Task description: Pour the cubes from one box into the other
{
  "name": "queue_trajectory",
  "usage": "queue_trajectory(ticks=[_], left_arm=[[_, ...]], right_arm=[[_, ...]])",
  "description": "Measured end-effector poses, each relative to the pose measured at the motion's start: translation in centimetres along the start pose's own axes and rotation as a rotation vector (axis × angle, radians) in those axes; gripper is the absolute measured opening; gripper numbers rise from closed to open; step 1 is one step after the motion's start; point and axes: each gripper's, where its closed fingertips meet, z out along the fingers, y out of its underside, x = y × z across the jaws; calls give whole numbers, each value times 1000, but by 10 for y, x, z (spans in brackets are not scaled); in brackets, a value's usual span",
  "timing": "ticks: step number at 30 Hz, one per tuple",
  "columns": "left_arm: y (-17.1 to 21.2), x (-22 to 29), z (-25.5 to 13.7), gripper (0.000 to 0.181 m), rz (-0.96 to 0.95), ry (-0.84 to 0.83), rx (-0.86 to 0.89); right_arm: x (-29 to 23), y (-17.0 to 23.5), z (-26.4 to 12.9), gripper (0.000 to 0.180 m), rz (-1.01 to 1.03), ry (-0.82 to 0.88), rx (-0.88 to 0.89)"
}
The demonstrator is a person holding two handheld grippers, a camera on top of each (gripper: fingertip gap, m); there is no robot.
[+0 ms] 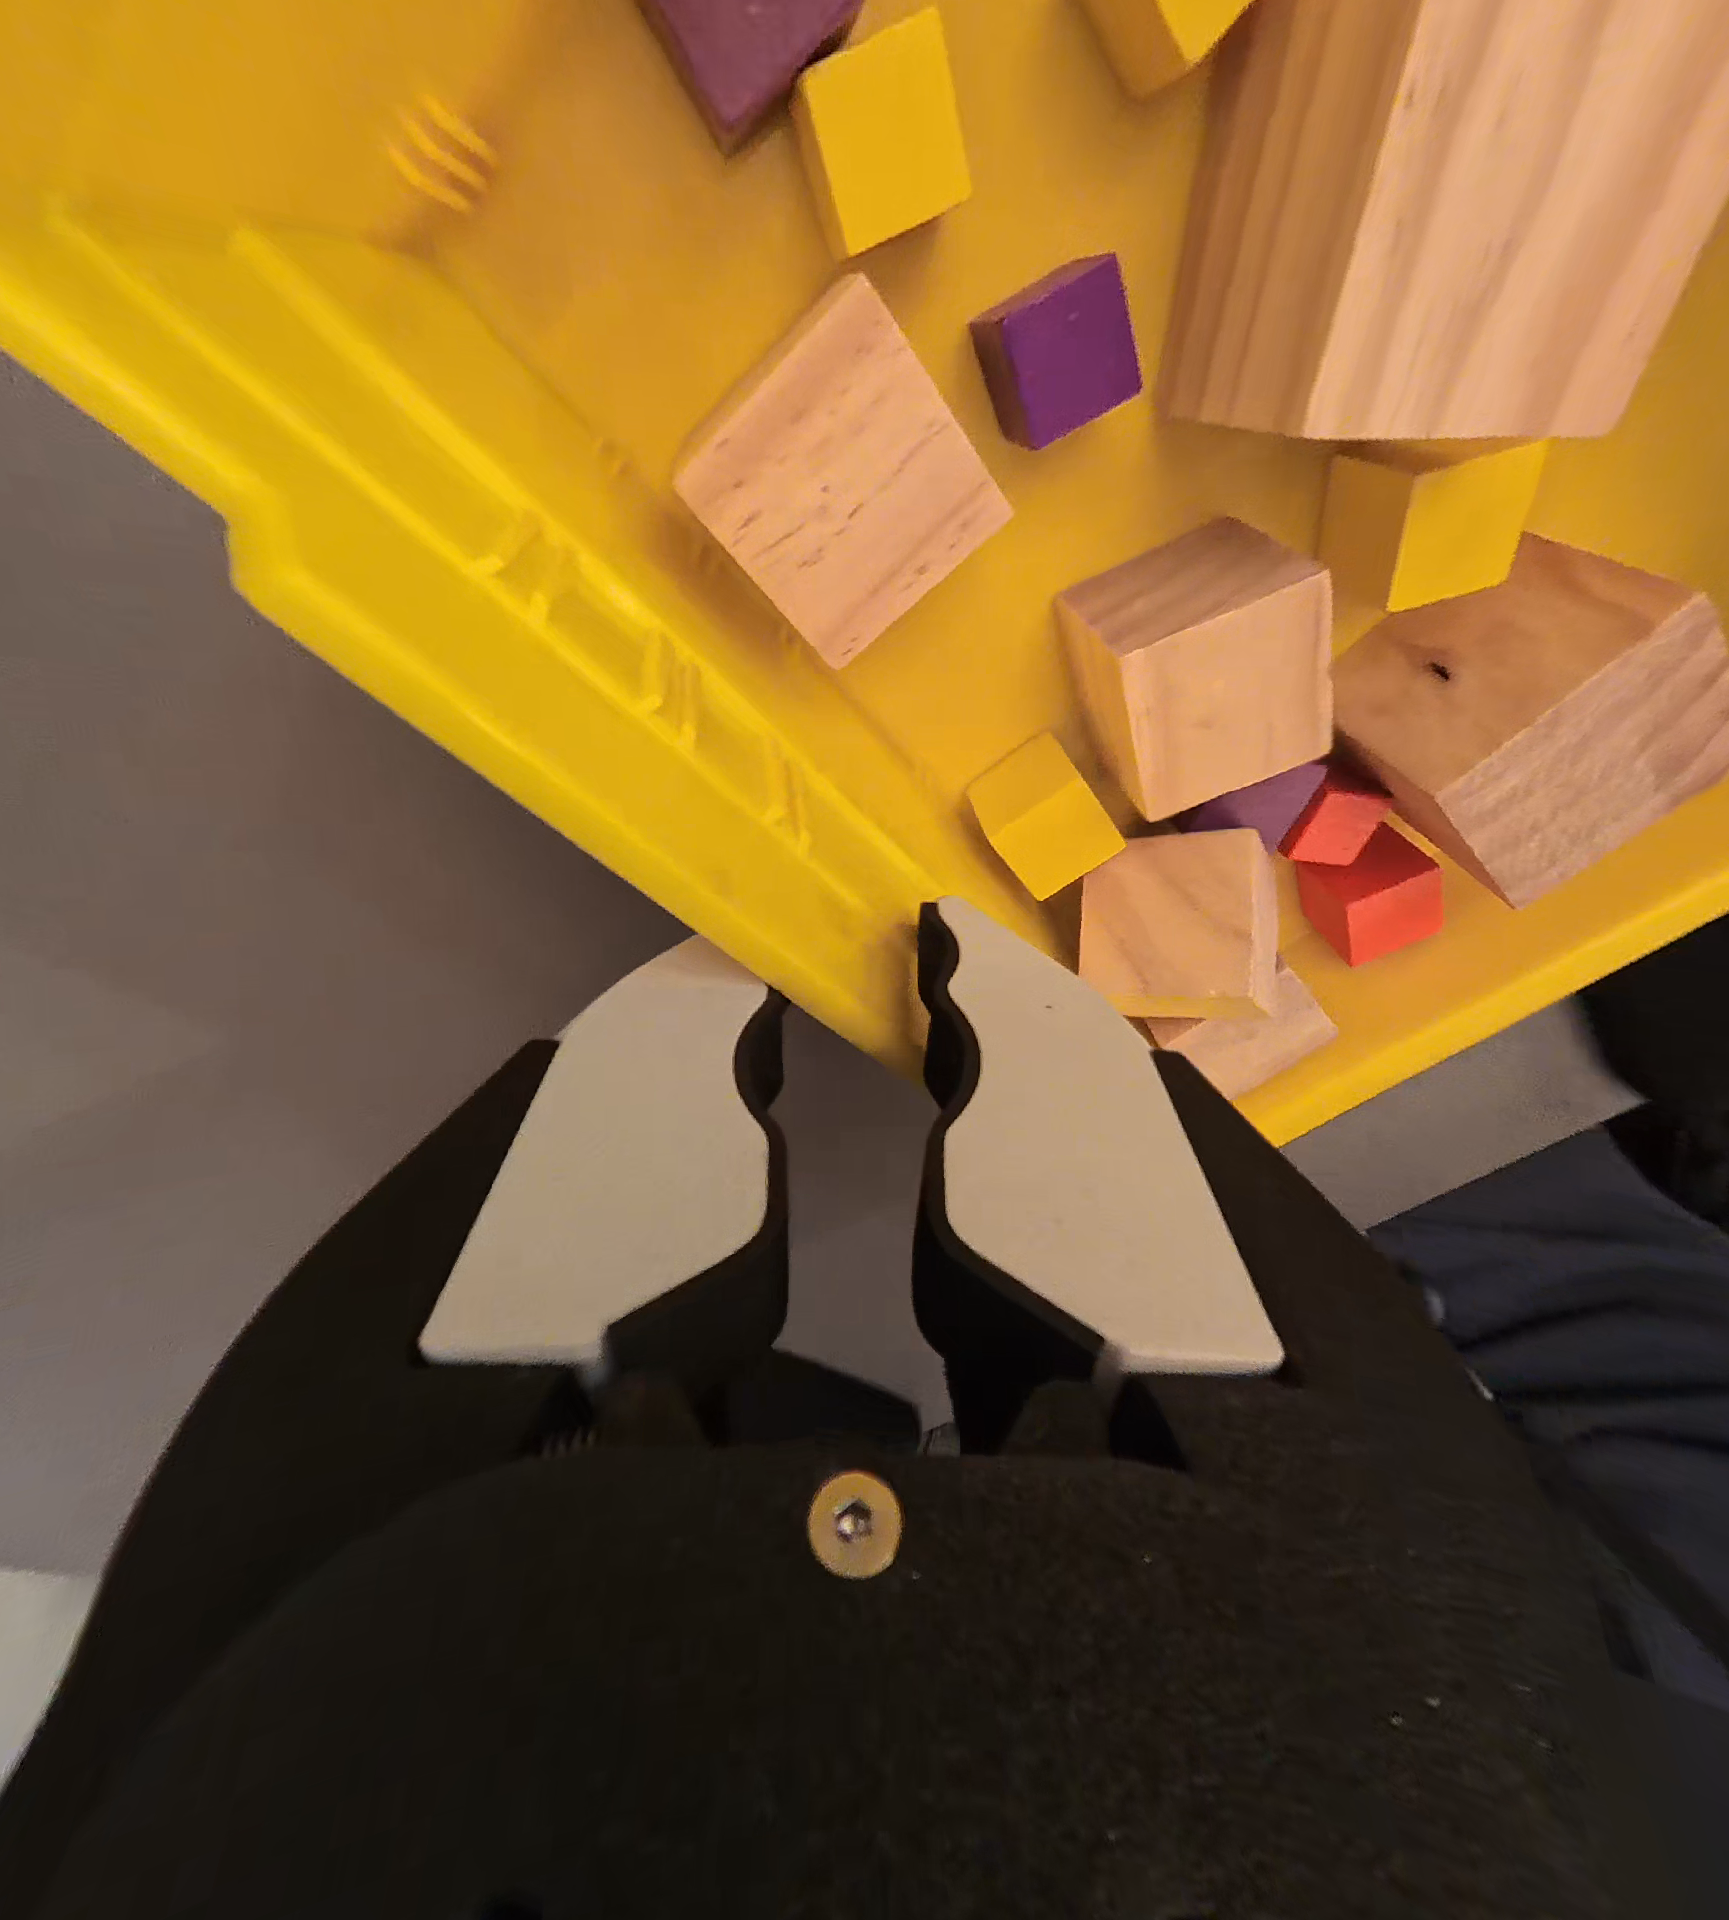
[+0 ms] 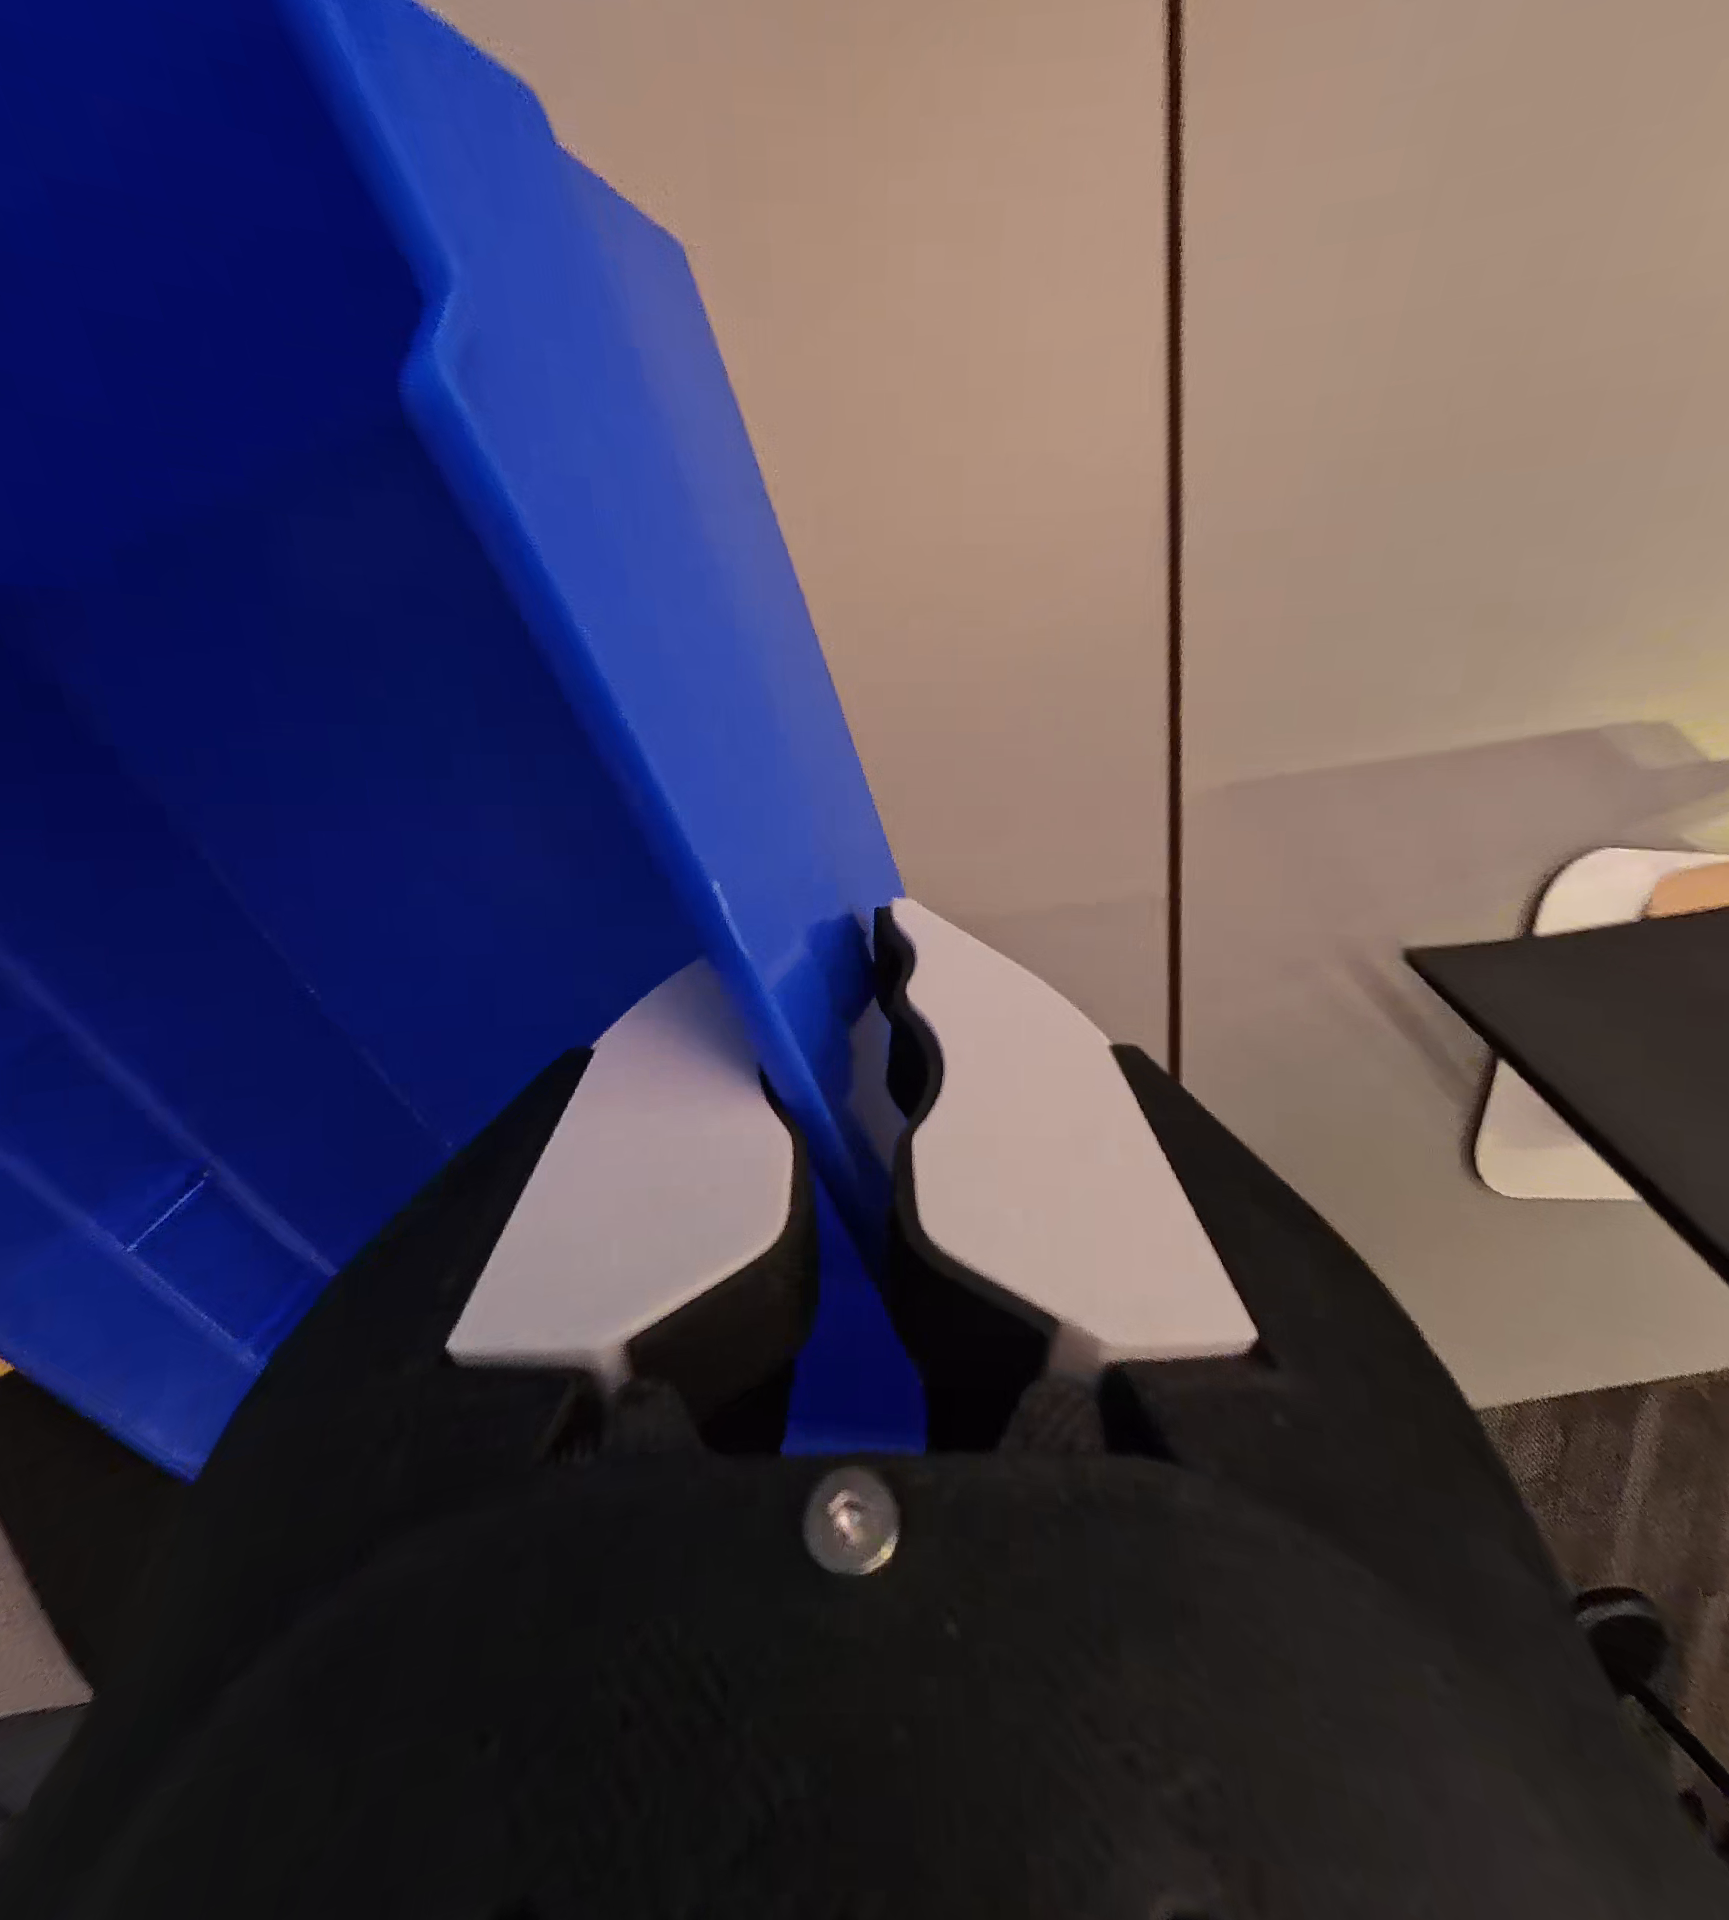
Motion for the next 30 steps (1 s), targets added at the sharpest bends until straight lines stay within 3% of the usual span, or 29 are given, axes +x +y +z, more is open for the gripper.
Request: queue_trajectory(ticks=[10, 17, 25, 30], left_arm=[[107, -134, -5, 18, -169, -46, 7], [173, -202, -6, 11, -327, 46, 98], [230, -257, -7, 12, -385, 28, 151], [239, -278, -10, 9, -379, 15, 206]], right_arm=[[-76, -22, 29, 9, 15, -164, -50], [-134, -25, 55, 8, 44, -287, -109], [-175, -7, 83, 6, 27, -311, -236], [-182, -1, 92, 6, 35, -307, -249]])
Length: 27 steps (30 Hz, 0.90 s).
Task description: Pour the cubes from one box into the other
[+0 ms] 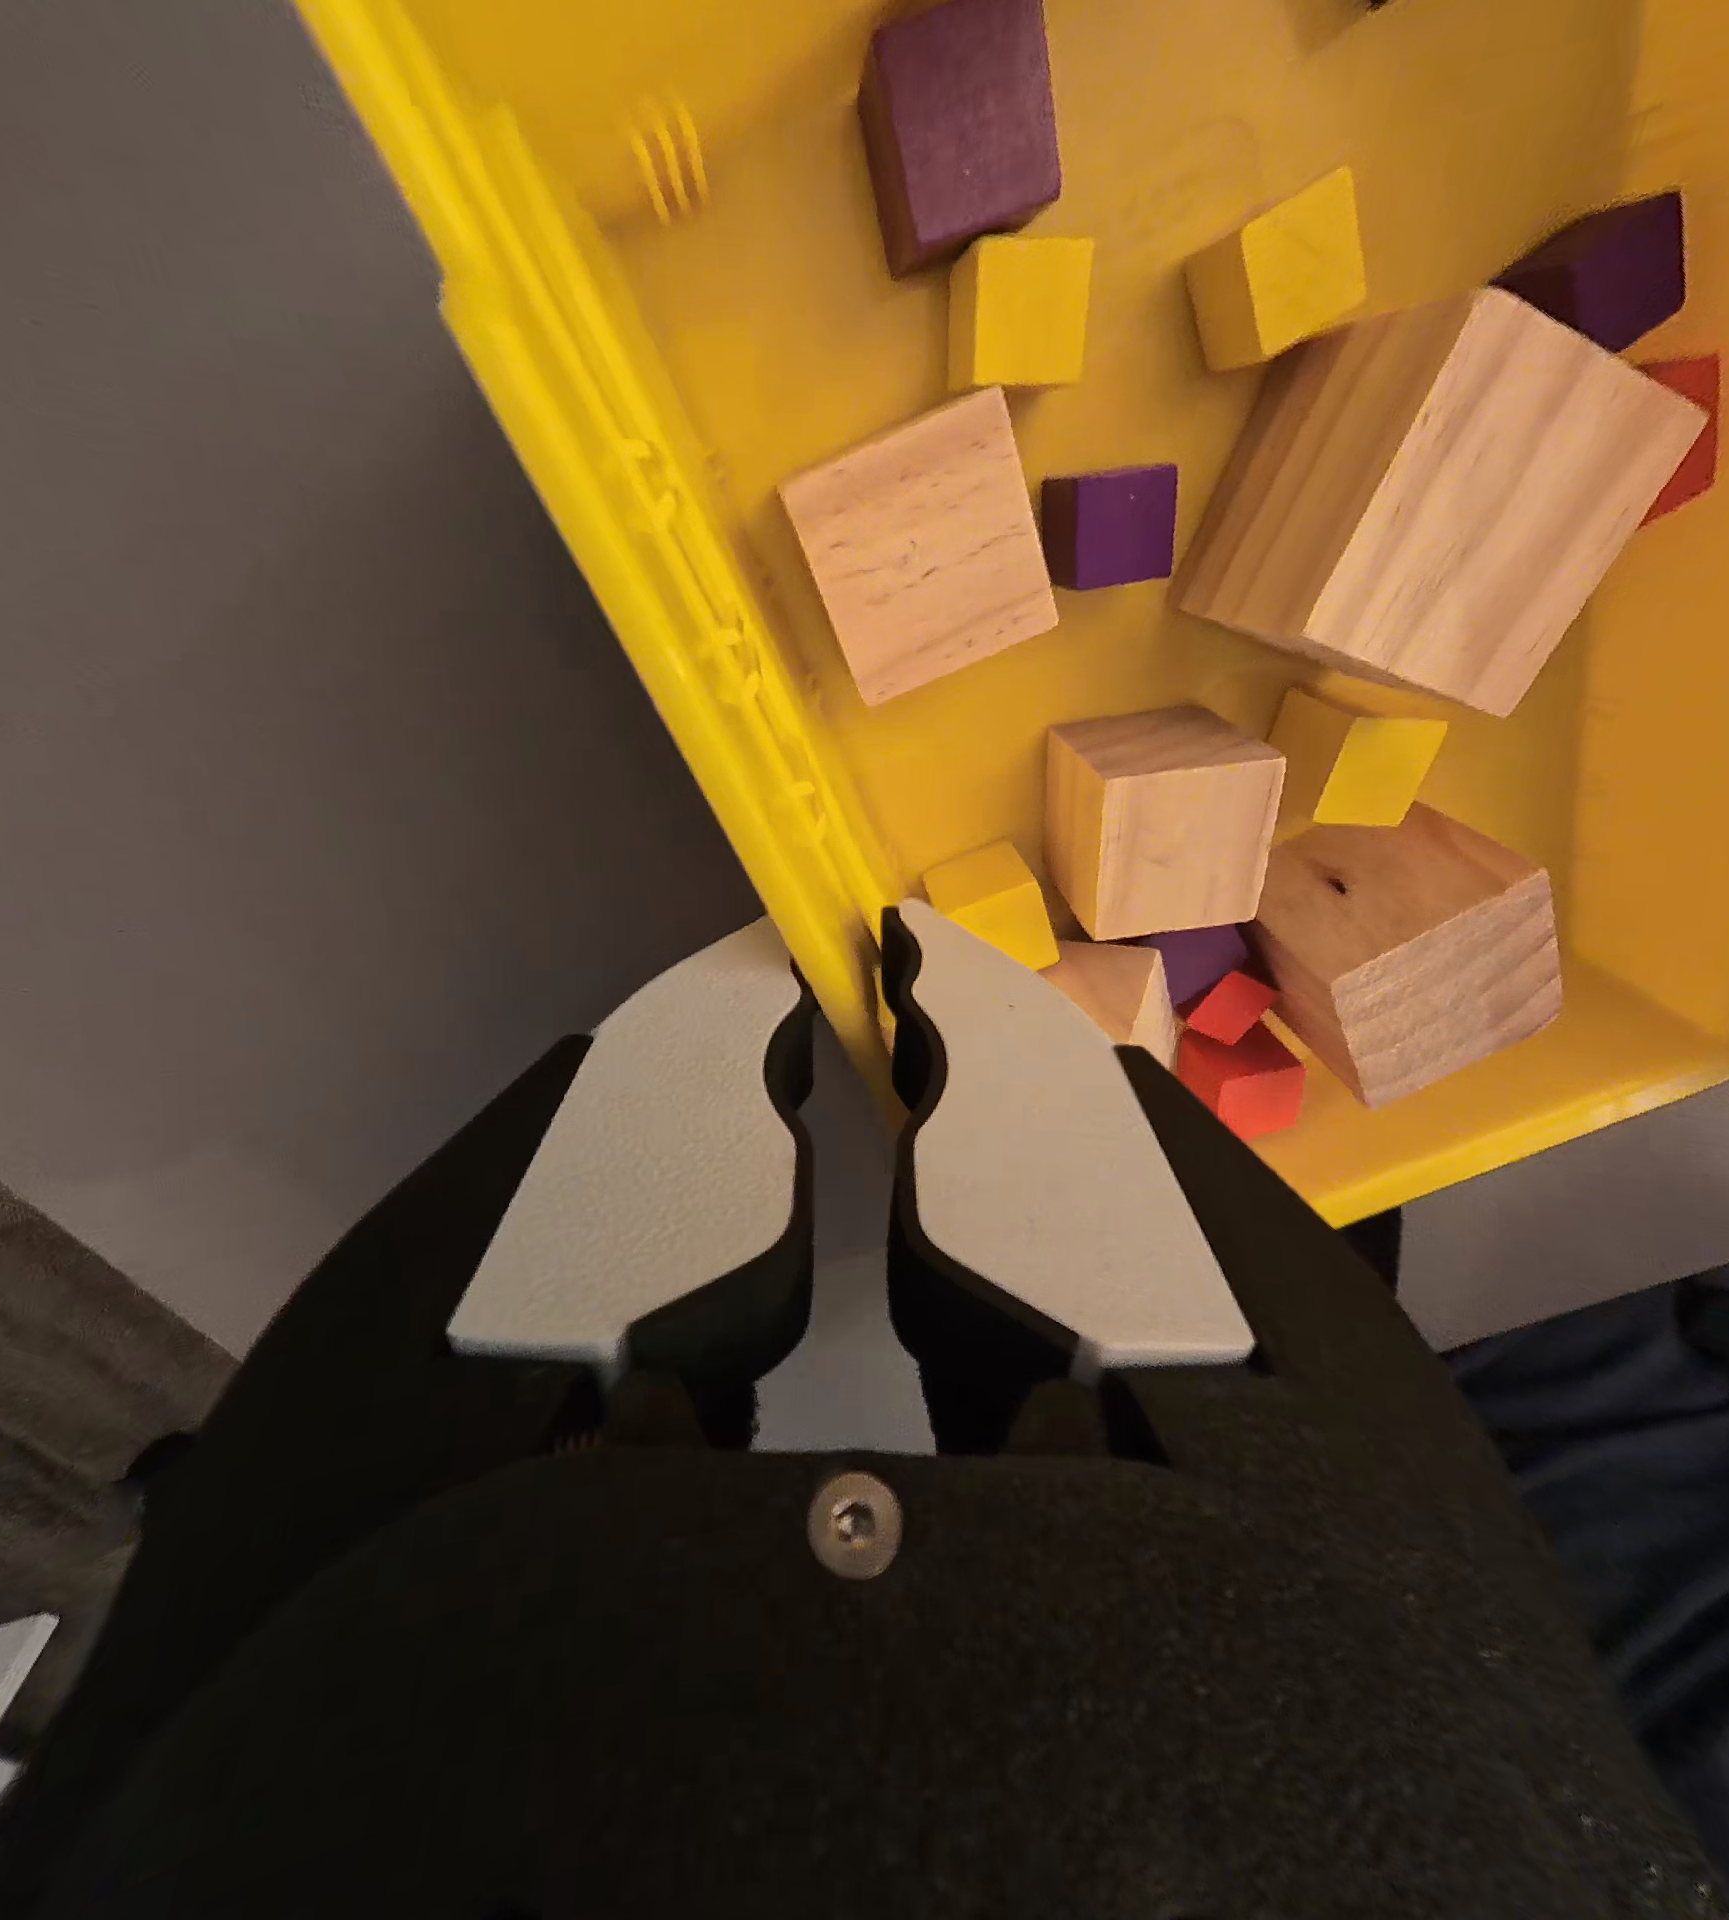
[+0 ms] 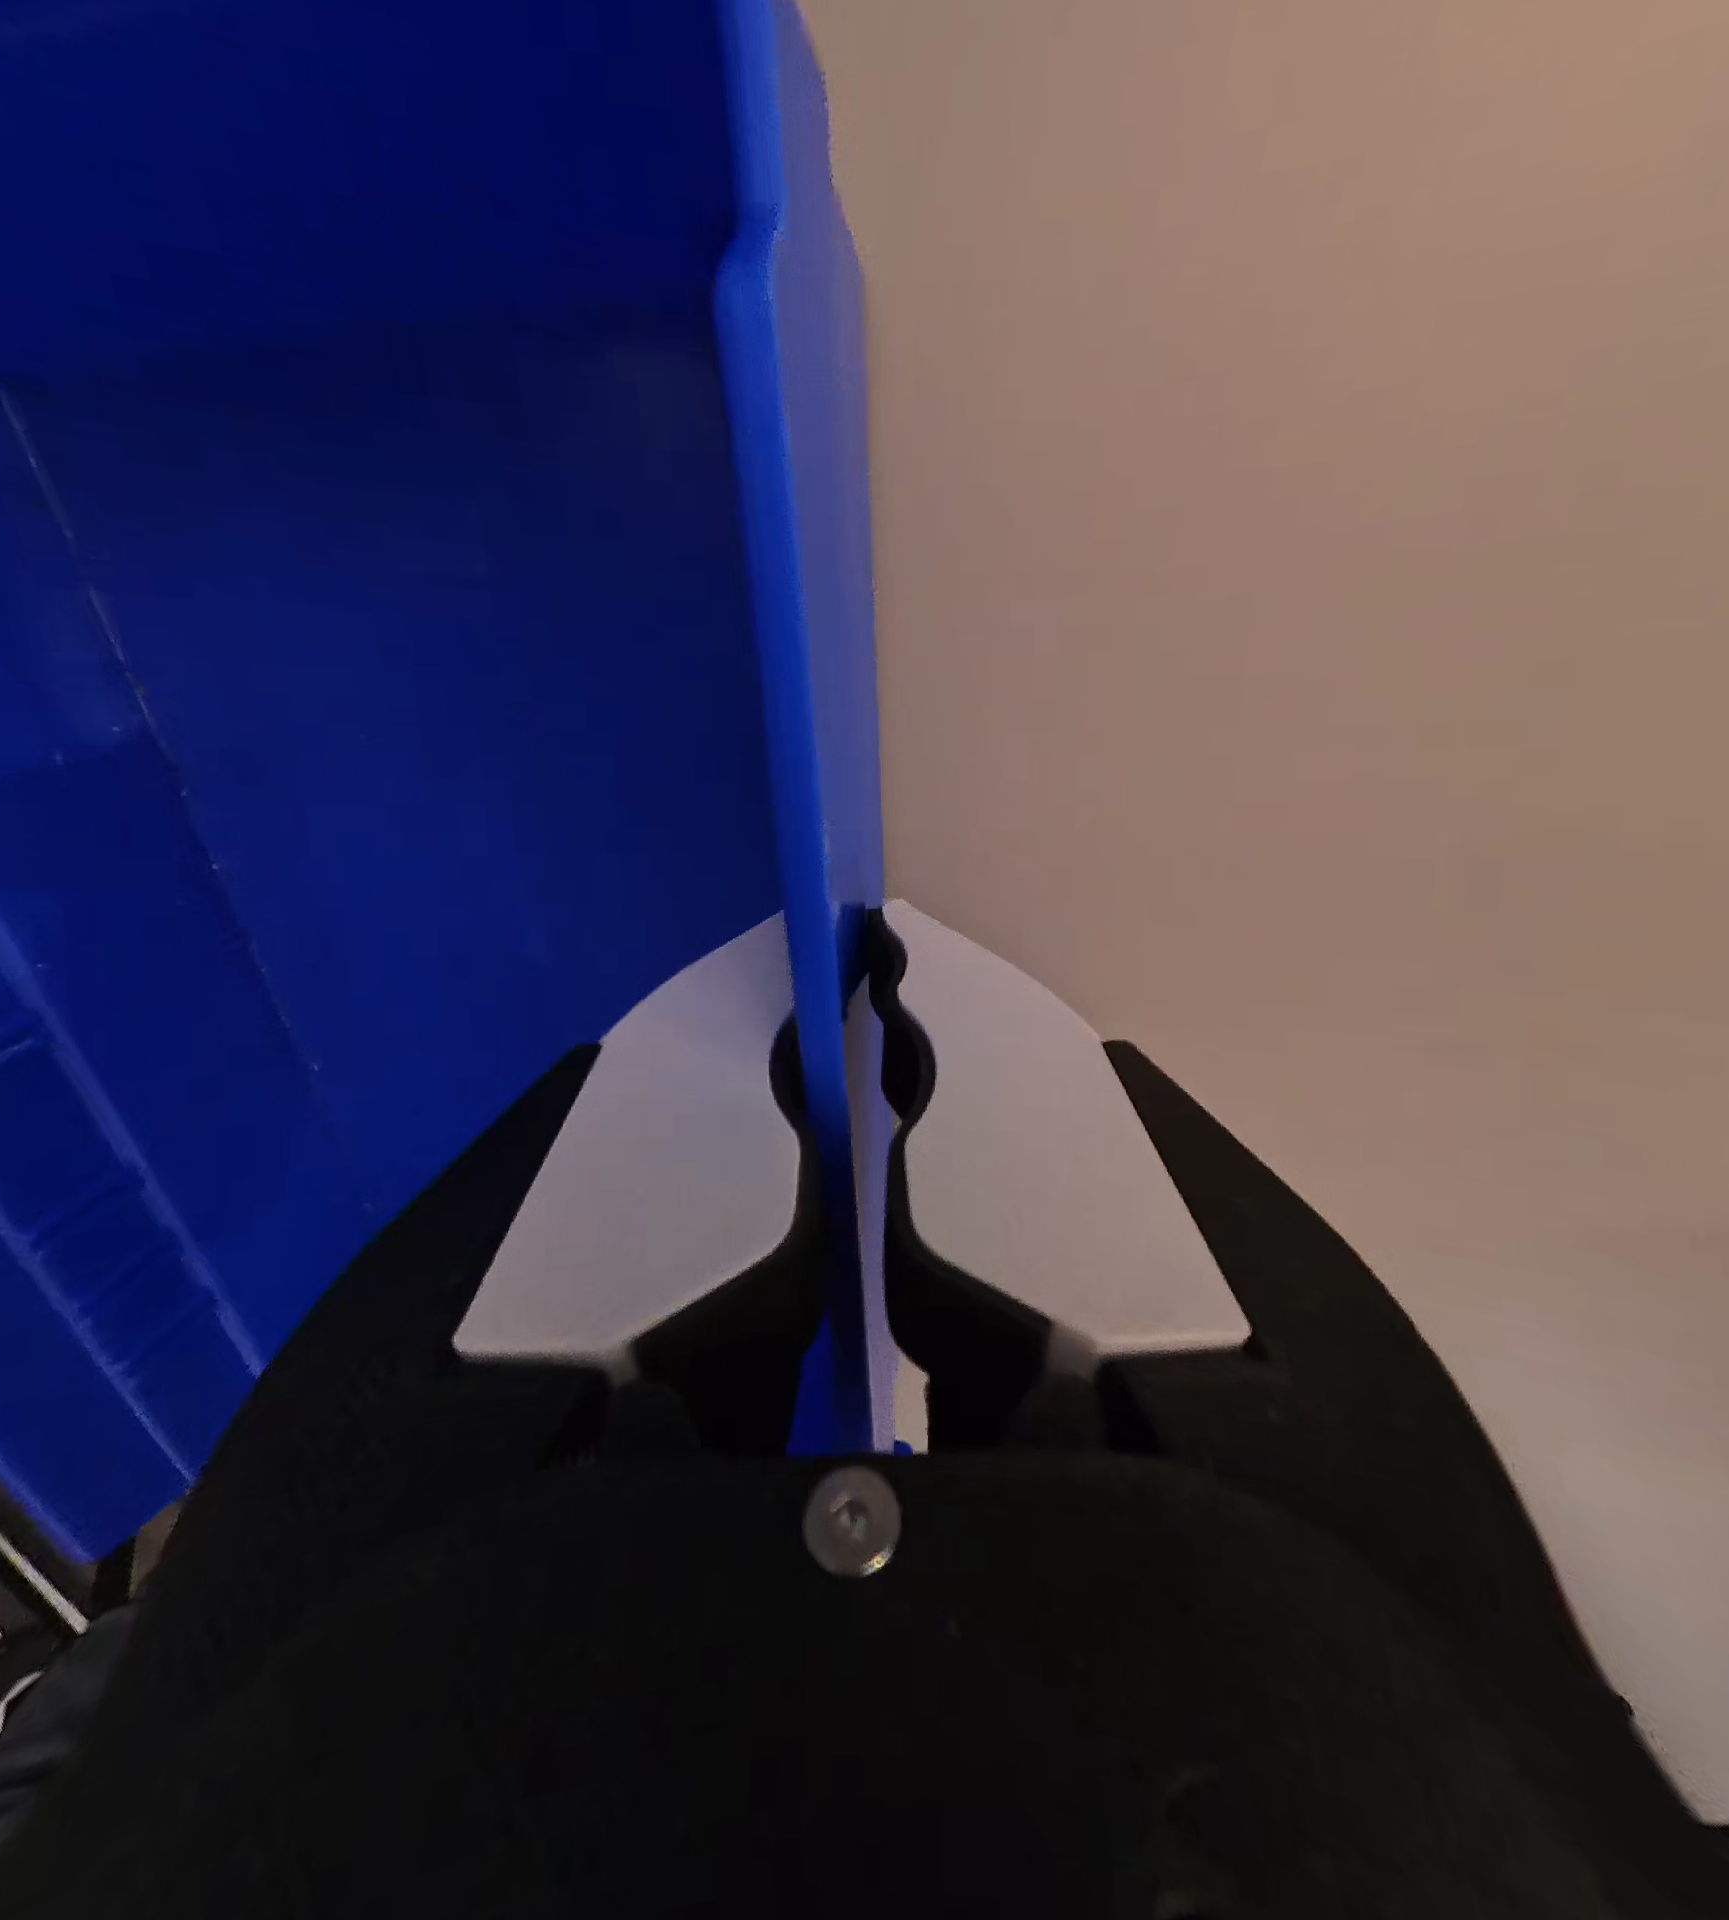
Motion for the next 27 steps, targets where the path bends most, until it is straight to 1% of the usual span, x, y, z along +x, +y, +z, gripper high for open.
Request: queue_trajectory(ticks=[1, 3, 4, 5, 6, 7, 8, 9, 10, 11, 12, 13, 15, 17, 18, 20, 22, 24, 25, 27], left_arm=[[-1, -1, -1, 9, 4, 4, 13], [-2, -1, -1, 8, 5, 24, 30], [-3, -1, -1, 8, 3, 38, 38], [-3, -1, -1, 9, -1, 51, 48], [-3, 0, -2, 9, -6, 63, 59], [-4, 0, -2, 9, -11, 74, 70], [-4, 0, -2, 9, -17, 86, 80], [-4, 1, -2, 9, -23, 97, 88], [-4, 1, -2, 9, -30, 106, 95], [-4, 1, -2, 9, -35, 114, 99], [-4, 1, -2, 10, -40, 119, 102], [-3, 2, -1, 10, -44, 124, 98], [0, 3, 4, 12, -53, 131, 73], [0, 3, 8, 13, -51, 110, 63], [-1, 2, 9, 12, -53, 92, 61], [-2, -1, 11, 10, -46, 45, 55], [-2, -4, 11, 8, -36, -4, 51], [-3, -7, 11, 6, -28, -36, 51], [-4, -7, 11, 6, -27, -40, 52], [-5, -8, 12, 6, -36, -27, 56]], right_arm=[[1, -2, -3, 8, 11, 8, 12], [5, -4, -13, 15, -3, 94, 23], [10, -6, -23, 21, -28, 187, 30], [10, -10, -35, 24, -59, 282, 52], [8, -16, -50, 22, -102, 389, 90], [1, -24, -69, 22, -159, 502, 148], [-15, -33, -87, 23, -221, 581, 219], [-40, -41, -101, 24, -282, 606, 299], [-74, -49, -110, 26, -351, 576, 384], [-116, -53, -114, 26, -420, 498, 465], [-162, -53, -114, 24, -479, 382, 528], [-208, -50, -111, 27, -522, 251, 567], [-293, -35, -93, 38, -576, -8, 553], [-358, -20, -66, 41, -600, -175, 471], [-383, -16, -52, 41, -599, -217, 433], [-419, -14, -23, 43, -570, -241, 380], [-452, -6, 3, 44, -520, -309, 285], [-476, 11, 26, 44, -477, -366, 159], [-482, 18, 36, 44, -473, -353, 114], [-478, 24, 55, 43, -501, -216, 87]])
